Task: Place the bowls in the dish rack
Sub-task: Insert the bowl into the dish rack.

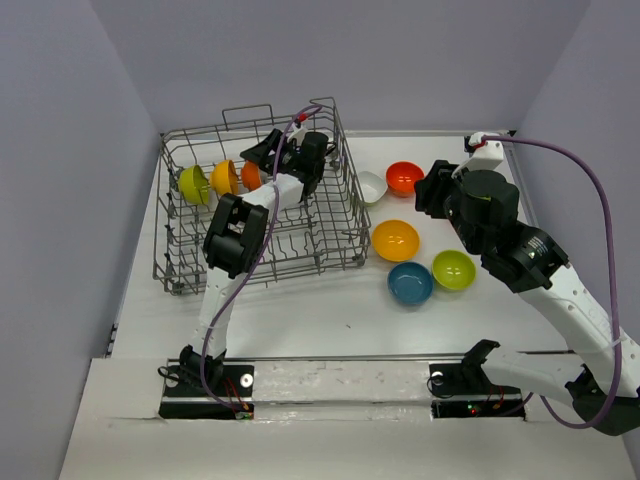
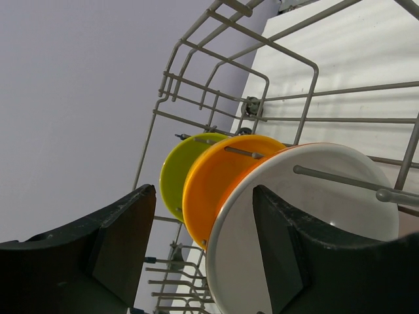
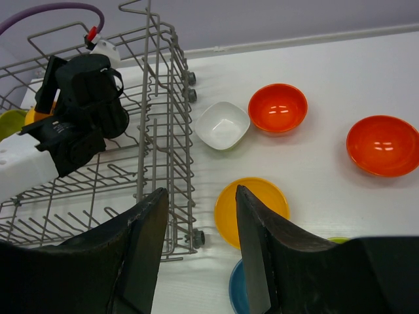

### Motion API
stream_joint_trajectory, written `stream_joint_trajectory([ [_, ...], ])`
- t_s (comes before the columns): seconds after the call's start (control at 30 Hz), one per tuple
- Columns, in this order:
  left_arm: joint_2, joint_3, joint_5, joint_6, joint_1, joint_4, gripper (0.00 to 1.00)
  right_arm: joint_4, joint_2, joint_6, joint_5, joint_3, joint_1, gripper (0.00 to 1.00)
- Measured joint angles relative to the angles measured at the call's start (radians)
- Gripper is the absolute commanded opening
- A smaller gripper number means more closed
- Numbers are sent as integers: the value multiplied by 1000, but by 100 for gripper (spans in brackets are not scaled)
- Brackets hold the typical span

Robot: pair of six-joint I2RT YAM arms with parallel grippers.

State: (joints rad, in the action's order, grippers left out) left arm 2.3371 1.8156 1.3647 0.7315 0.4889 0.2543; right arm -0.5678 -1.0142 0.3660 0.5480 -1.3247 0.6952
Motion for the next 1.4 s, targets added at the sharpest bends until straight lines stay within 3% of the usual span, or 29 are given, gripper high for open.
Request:
stream_joint_trajectory([
  [0.73,-3,23,-75,-161,0,-163,75,0,-7,0,-5,0,0,52],
  [1.4,-69,47,-114,-218,16,-259,75,2,-11,0,-4,0,0,52],
])
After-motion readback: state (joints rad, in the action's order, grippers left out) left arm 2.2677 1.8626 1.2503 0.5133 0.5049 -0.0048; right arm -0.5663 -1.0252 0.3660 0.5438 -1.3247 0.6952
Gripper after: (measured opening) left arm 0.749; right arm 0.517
